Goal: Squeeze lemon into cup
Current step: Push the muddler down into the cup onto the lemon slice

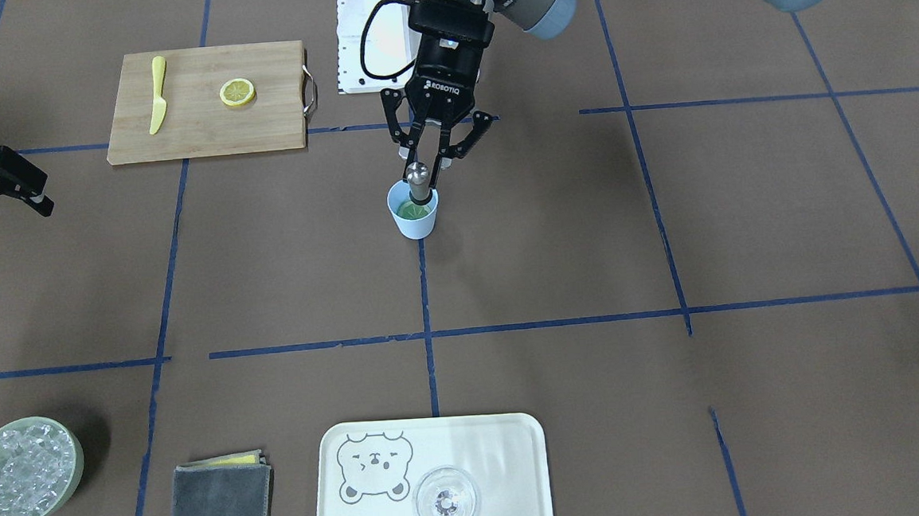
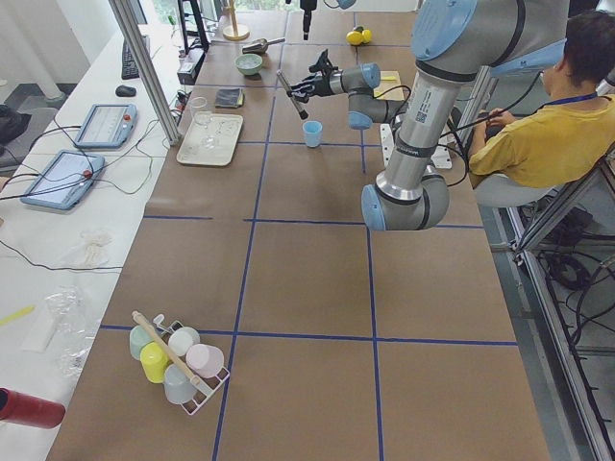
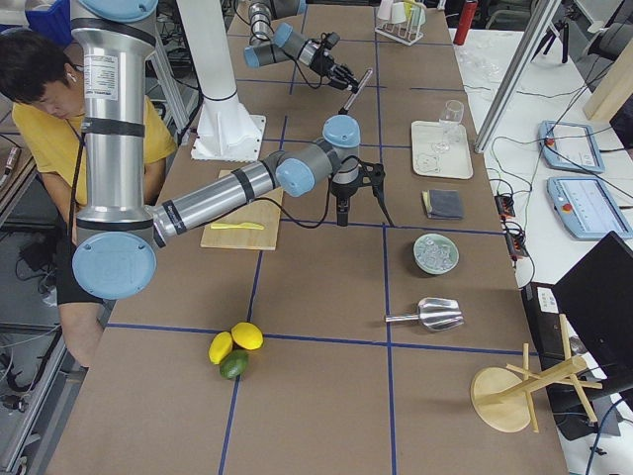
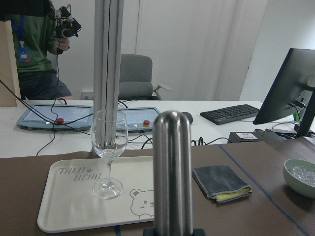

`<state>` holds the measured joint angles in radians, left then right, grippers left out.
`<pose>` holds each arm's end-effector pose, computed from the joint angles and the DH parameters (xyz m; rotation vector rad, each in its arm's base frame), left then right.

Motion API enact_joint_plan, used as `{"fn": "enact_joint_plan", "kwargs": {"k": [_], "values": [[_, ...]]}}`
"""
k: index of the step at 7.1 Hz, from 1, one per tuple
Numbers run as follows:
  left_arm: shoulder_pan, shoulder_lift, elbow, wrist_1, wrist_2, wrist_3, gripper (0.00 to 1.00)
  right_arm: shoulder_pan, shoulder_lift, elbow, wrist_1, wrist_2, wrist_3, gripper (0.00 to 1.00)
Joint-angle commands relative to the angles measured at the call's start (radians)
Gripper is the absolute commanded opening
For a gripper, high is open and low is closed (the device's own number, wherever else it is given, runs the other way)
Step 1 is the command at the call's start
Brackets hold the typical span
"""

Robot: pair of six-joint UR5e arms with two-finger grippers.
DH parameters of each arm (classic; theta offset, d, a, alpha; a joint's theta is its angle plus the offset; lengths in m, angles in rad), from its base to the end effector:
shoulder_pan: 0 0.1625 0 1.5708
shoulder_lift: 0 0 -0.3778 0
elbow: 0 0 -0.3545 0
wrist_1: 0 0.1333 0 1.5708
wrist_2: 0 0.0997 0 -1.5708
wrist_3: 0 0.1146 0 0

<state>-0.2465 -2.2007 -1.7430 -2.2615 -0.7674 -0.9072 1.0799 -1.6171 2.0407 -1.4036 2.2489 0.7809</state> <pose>0.4866 -0.3449 0.1198 1.1789 0.9635 -0.2653 -0.1524 -0.4154 0.4128 0.0659 -0.8652 0.0713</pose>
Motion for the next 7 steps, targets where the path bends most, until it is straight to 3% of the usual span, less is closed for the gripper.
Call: {"fn": "enact_joint_plan", "kwargs": {"k": [1,4,7], "values": [[0.029,-0.014,0.051,-0.010,0.025,-0.004,0.00,0.002,-0.003,0.000,0.000,0.001,-0.002,1.00],[0.065,-0.031,0.164,-0.079,0.074,-0.016,0.00,0.002,-0.003,0.000,0.000,0.001,0.000,1.00],[0.084,-0.030,0.197,-0.089,0.074,-0.016,0.00,0.002,-0.001,0.001,0.000,0.001,-0.002,1.00]]}}
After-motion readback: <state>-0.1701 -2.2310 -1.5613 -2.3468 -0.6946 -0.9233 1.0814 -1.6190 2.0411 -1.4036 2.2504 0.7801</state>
